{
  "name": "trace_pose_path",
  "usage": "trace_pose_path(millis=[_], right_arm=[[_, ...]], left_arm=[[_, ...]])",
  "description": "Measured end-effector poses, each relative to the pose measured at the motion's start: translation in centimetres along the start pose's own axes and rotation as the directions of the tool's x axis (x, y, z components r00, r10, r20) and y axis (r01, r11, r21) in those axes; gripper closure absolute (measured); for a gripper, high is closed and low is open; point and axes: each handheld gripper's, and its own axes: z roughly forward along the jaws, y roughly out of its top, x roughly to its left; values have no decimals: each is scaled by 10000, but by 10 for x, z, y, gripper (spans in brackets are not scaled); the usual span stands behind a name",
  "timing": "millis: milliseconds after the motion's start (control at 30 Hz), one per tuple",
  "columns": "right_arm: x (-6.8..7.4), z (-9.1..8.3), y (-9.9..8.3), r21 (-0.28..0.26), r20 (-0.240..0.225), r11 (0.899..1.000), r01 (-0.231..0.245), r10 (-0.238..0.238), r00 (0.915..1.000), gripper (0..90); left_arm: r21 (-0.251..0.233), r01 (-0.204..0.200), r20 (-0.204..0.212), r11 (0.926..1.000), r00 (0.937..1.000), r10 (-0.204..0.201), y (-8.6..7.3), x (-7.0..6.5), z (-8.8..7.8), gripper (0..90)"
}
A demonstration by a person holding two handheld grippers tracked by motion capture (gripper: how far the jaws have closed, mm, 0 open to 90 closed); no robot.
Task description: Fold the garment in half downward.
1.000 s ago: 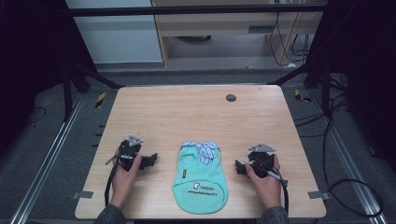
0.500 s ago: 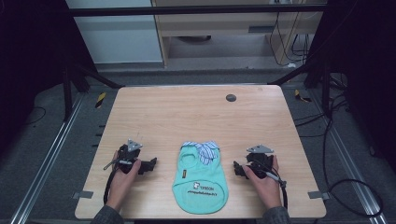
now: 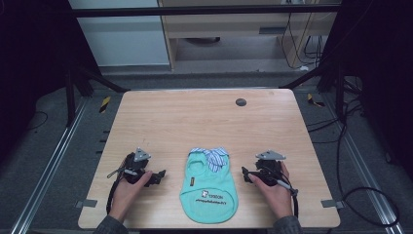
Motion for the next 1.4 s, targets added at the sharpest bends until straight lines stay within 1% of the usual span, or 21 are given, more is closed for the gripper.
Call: trace_pose_path(millis=[33,67,100,133,200,233,267,333,467,533,567,633,667,700,767,800,900,933,1100,1333,1400], right_arm=[[0,0,0,0,0,10000,0,0,10000,146],[2,-2,8,-23,-105,9996,275,-275,9996,208],[3,-2,12,-17,-155,9990,440,-440,9989,231],[4,-2,16,17,-233,9983,583,-582,9980,248],[5,0,24,94,-320,9966,819,-815,9962,320],[6,1,30,223,-398,9945,1019,-1009,9941,347],[6,1,30,223,-398,9945,1019,-1009,9941,347],[6,6,43,392,-612,9916,1229,-1204,9908,441],[7,12,57,594,-874,9885,1391,-1337,9872,530],[7,13,59,651,-950,9876,1426,-1361,9861,550],[8,15,64,645,-1081,9866,1499,-1424,9839,595],[9,16,66,662,-1163,9861,1522,-1438,9827,612],[10,17,69,666,-1225,9851,1588,-1499,9811,634],[11,20,73,591,-1315,9851,1617,-1529,9795,675],[12,22,75,579,-1370,9855,1594,-1503,9791,692],[16,28,80,617,-1576,9842,1657,-1543,9754,726],[19,33,82,660,-1640,9829,1718,-1591,9735,735],[23,41,85,720,-1729,9821,1743,-1598,9719,736],[30,56,89,932,-1763,9777,1880,-1697,9696,735],[36,66,93,968,-1666,9731,2092,-1914,9673,734],[36,70,94,1020,-1730,9745,1997,-1803,9683,743]], left_arm=[[0,0,0,10000,10000,0,0,0,0,40],[-99,-77,82,9999,9999,78,5,-2,1,45],[6,-372,205,9993,9991,372,16,-5,2,48],[6,-372,205,9993,9991,372,16,-5,2,49],[137,-766,397,9970,9963,760,34,-8,5,54],[158,-811,505,9966,9955,802,41,-9,7,67],[158,-811,505,9966,9955,802,41,-9,7,78],[152,-875,791,9961,9931,860,56,-10,10,101],[49,-995,772,9950,9921,988,74,-12,18,170],[37,-1051,749,9945,9917,1045,78,-12,19,208],[-16,-1175,730,9931,9904,1173,84,-15,22,246],[-51,-1207,710,9927,9901,1208,88,-15,24,268],[-79,-1151,782,9933,9902,1154,92,-15,26,323],[-217,-1012,841,9946,9911,1027,98,-15,28,347],[-294,-920,915,9953,9913,944,102,-16,30,384],[-327,-843,1008,9959,9911,872,107,-18,35,414],[-250,-869,1074,9959,9902,891,110,-22,41,430],[-108,-994,1121,9950,9887,1000,113,-28,49,432],[118,-1258,1148,9920,9857,1236,118,-40,62,436],[467,-1323,1019,9901,9866,1270,115,-43,72,476],[458,-1459,1012,9882,9849,1407,115,-46,72,486]])
